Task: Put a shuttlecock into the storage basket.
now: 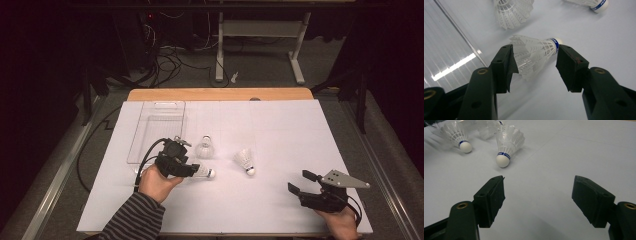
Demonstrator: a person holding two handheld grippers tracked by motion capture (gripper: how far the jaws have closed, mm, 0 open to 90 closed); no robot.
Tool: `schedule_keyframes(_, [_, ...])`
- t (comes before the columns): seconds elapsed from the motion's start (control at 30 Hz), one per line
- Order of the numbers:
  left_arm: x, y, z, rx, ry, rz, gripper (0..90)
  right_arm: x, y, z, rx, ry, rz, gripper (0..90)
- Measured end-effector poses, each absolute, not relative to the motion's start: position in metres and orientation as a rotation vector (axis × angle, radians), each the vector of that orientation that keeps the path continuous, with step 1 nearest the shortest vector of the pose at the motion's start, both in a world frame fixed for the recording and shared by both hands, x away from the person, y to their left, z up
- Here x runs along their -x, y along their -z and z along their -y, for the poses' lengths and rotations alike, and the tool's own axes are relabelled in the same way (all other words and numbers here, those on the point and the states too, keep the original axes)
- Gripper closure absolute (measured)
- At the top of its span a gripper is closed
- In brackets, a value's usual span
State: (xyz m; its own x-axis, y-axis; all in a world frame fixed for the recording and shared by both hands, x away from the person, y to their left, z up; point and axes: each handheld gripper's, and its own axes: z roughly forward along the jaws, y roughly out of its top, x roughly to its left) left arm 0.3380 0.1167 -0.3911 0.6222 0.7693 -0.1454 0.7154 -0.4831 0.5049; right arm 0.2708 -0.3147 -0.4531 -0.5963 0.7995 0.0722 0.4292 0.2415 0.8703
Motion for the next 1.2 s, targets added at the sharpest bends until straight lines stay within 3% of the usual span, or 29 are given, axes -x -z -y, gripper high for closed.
schedule_keyframes(0.57, [-0.343,0.399,-0.111,-2.381,-0.073,-1.185,50.2,-0.271,0.453,0.314,-1.122,-1.302,-2.136,26.9])
schedule_keyframes(1.2, [-0.348,0.411,-0.113,-2.382,0.003,-1.203,59.8,-0.271,0.453,0.314,-1.118,-1.298,-2.141,26.9])
